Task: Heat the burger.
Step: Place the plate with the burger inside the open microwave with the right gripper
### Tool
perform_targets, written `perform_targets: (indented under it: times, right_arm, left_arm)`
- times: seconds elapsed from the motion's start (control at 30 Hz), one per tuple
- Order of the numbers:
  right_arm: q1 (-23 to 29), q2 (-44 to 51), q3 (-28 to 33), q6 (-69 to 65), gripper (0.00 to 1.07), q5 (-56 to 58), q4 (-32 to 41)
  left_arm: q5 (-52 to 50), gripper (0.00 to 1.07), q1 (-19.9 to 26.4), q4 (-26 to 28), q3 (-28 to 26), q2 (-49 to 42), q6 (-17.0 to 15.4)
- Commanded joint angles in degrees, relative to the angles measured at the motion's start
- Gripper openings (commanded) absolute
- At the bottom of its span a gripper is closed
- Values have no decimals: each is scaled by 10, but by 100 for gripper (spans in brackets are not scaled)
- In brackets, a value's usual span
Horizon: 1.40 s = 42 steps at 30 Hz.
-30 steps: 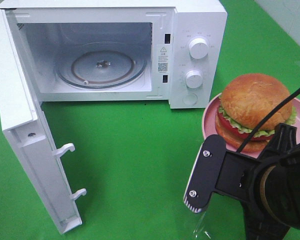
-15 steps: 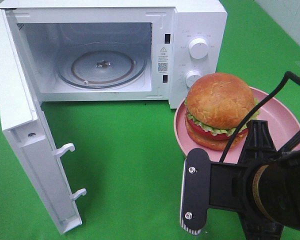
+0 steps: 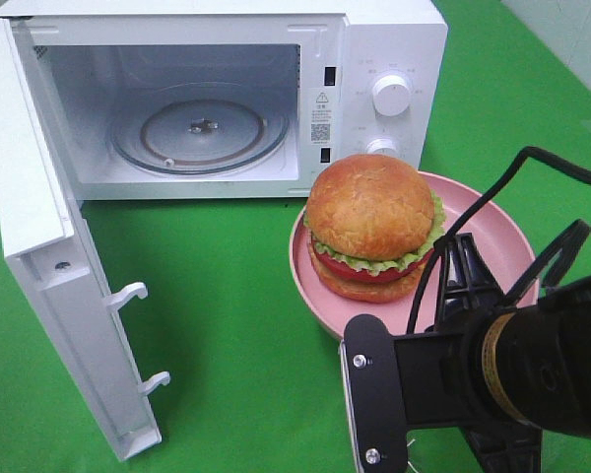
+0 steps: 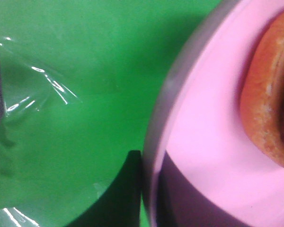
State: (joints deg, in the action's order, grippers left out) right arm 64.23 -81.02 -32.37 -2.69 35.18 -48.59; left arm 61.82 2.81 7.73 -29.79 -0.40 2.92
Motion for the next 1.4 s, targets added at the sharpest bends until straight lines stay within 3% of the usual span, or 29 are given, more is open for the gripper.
perform_targets:
  times: [0.03, 0.5, 0.57, 0.93, 1.03, 1.4]
  right_arm:
    - [-14, 3, -1, 41, 0, -15, -29]
    - [-99, 3, -1, 170, 0, -89, 6]
    - [-120, 3, -1, 265, 0, -105, 45]
    - [-190, 3, -2, 455, 0, -138, 145]
    - [-195, 3, -2, 473, 0, -140, 150]
    - [-244, 3, -20, 631, 0, -186, 273]
  left_arm:
    - [-6, 100, 2, 3, 2, -8, 0]
    - [-6, 100, 2, 3, 2, -8, 0]
    - [-6, 100, 2, 3, 2, -8, 0]
    - [-6, 100, 2, 3, 2, -8, 0]
    - [-6, 100, 2, 3, 2, -8, 0]
    - [-6, 100, 2, 3, 2, -8, 0]
